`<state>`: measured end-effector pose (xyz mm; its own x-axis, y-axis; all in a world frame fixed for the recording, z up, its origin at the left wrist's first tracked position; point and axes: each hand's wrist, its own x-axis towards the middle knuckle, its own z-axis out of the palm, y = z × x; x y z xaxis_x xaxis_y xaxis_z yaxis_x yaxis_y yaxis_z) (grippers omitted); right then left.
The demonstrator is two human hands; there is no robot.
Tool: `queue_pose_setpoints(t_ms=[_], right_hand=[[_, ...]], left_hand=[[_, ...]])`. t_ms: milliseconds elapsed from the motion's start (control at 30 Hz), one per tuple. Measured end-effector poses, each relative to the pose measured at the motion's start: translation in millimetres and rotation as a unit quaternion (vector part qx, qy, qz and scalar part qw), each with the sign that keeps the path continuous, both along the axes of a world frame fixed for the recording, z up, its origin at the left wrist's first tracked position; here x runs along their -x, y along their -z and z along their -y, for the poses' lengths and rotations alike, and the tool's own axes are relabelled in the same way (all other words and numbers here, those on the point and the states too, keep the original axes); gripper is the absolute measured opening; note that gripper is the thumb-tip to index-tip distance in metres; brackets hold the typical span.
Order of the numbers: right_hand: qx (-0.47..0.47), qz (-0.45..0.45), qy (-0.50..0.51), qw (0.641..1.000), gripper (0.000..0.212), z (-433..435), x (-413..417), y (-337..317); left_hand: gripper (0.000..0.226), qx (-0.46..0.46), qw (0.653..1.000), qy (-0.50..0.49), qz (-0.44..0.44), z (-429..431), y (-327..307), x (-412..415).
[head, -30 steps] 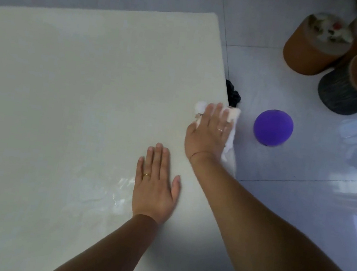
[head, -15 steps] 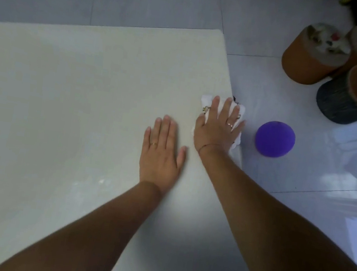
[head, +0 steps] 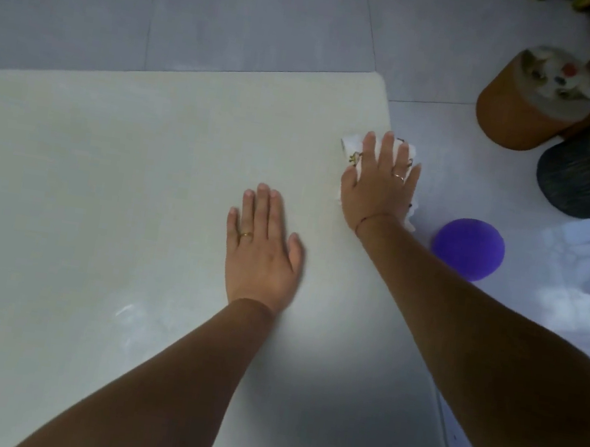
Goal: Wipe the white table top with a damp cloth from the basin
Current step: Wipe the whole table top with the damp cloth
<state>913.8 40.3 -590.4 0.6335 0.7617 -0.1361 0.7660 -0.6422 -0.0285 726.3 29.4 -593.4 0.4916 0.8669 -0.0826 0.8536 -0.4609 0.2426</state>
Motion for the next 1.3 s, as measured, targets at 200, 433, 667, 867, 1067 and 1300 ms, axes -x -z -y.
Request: queue_pose_setpoints(t_ms=[200,433,667,867,1067,1300], right_hand=[[-0.003,0.001,-0.239,0.971,0.06,-1.1,-1.6,-0.8],[-0.006,-0.006,-0.103,0.995,0.058,-59.5,-53.2,4.7],[-0.021,-0.012,-0.174,0.984,0.059,-82.9,-19.0,2.6],[-0.021,-0.019,-0.129,0.991,0.058,-98.8,-68.2,1.2],[-0.028,-0.009,-0.06,0.998,0.058,-84.2,-41.3,3.7],[0.002,-0.009,-0.085,0.996,0.061,-8.9,-14.8,-0.3]], left_hand=[[0.067,0.0,1.0,-0.002,0.0,0.5,-1.4,-1.1],[0.066,-0.001,1.0,-0.001,0.002,0.2,1.4,-0.5],[0.065,0.003,1.0,-0.005,0.015,0.9,2.5,0.4],[0.065,0.004,1.0,-0.008,0.02,0.0,2.9,0.2],[0.065,0.015,1.0,-0.008,0.003,-0.2,3.7,1.3],[0.068,0.012,1.0,-0.004,-0.004,-1.0,2.3,1.3]])
